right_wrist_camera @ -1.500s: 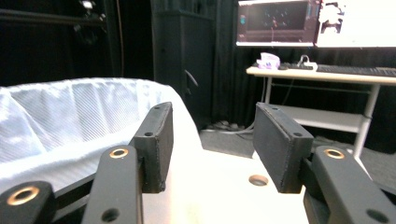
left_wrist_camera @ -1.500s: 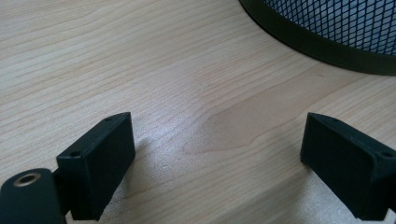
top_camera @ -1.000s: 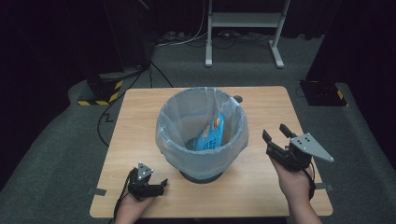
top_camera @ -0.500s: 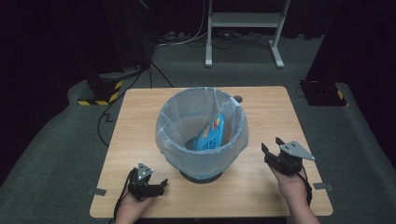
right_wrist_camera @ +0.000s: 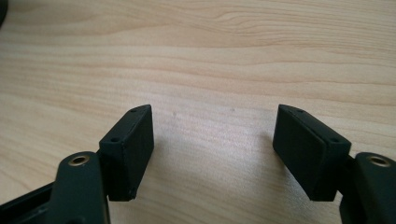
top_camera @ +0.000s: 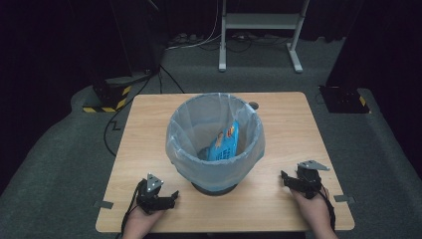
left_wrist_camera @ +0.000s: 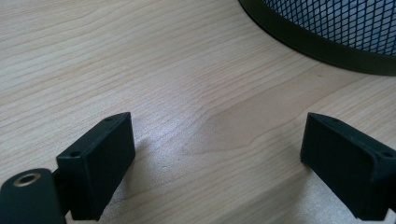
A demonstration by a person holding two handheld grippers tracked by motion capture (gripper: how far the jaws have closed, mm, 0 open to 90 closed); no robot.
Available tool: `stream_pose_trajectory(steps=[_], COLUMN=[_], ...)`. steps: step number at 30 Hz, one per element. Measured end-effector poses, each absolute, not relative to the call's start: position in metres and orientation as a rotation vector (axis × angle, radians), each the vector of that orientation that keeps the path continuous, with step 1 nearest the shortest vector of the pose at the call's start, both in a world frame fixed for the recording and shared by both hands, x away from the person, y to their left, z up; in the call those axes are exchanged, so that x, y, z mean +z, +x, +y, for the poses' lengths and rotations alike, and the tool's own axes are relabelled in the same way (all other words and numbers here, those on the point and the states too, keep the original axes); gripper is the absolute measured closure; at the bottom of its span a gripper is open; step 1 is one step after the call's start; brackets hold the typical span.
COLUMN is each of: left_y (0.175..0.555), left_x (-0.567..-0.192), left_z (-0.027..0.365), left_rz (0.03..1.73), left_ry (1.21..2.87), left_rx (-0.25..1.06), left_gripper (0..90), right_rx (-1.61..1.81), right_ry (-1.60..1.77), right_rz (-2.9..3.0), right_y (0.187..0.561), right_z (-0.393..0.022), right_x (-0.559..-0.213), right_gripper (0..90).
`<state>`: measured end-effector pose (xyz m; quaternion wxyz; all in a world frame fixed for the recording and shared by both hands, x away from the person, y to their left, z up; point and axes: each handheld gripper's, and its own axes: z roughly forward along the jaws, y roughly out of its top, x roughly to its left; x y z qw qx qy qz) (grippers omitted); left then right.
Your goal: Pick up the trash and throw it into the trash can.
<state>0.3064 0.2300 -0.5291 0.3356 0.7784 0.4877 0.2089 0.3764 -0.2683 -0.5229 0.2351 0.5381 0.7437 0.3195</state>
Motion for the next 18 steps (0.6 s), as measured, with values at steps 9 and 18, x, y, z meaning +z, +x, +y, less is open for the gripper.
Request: stream_pose_trajectory(steps=[9, 18], left_y=[0.3069, 0.3070], left_x=[-0.5293, -0.5293], left_z=[0.2296, 0.2295], left_rz=[1.272, 1.272], left_ry=[2.029, 2.030], left_rx=[0.545, 0.545], left_gripper=[9.9, 9.9], right_rx=[0.855, 0.852], right_ry=[1.485, 1.489], right_rz=[2.024, 2.022], right_y=[0.3755, 0.3760], right_z=[-0.2636, -0.2628], right_x=[-0.5237, -0.5236], right_gripper=[25.2, 25.0])
